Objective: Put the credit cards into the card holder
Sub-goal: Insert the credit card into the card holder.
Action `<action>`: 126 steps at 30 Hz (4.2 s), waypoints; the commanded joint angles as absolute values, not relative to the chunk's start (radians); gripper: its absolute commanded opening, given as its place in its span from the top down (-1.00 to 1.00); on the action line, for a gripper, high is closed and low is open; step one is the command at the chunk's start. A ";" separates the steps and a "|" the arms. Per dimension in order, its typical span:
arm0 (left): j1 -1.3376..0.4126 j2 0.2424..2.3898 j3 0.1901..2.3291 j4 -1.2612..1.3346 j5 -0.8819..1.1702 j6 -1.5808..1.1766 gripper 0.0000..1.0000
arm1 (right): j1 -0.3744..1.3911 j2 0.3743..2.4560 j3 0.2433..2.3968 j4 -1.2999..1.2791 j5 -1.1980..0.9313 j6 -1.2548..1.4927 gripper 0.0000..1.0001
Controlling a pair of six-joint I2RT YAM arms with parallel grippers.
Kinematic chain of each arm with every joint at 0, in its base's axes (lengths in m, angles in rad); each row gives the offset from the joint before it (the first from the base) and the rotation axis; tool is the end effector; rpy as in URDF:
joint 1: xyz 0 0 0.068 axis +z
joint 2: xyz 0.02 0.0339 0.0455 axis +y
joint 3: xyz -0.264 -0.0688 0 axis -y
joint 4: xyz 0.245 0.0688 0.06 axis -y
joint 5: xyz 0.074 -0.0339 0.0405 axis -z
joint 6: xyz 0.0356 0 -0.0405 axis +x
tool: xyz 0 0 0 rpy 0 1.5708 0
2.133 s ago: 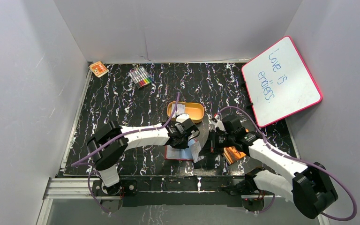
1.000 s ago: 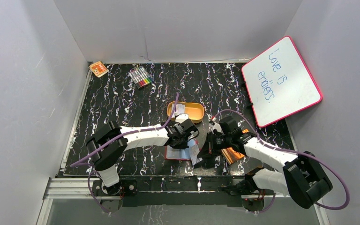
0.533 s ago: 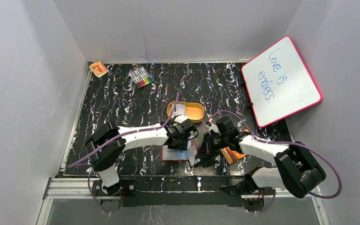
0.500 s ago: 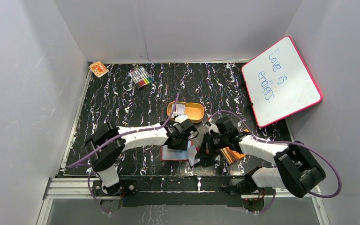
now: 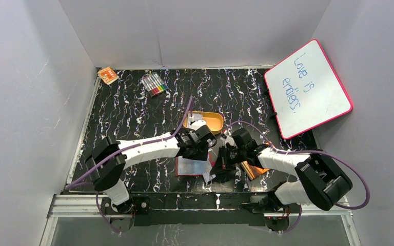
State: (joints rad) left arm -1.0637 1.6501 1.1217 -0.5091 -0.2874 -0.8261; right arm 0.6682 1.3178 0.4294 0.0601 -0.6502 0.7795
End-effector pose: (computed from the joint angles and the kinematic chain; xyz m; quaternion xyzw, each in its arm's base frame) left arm 0.1728 -0.2903 0.2118 0.0757 0.9525 -0.1304 0.2647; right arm 0.1626 0.1558 0.1414 -0.0666 0.8881 0.4507 0.0605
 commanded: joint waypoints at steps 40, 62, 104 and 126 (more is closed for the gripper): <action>-1.007 1.352 0.818 -0.586 -0.432 -0.993 0.41 | 0.798 1.429 0.559 0.158 -0.513 0.825 1.00; -0.925 1.377 0.682 -0.512 -0.328 -0.979 0.58 | 0.798 1.511 0.581 0.288 -0.556 0.857 1.00; -0.922 1.497 0.714 -0.464 -0.279 -0.895 0.65 | 0.760 1.623 0.574 0.390 -0.535 0.792 1.00; -0.922 1.537 0.721 -0.462 -0.272 -0.884 0.69 | 0.708 1.575 0.535 0.406 -0.514 0.821 1.00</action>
State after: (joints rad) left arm -0.9245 1.4719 0.7666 -0.4423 -0.3061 -0.8852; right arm 0.7197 1.6024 0.5541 0.3744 -0.5262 0.8162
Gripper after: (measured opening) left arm 0.160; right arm 0.013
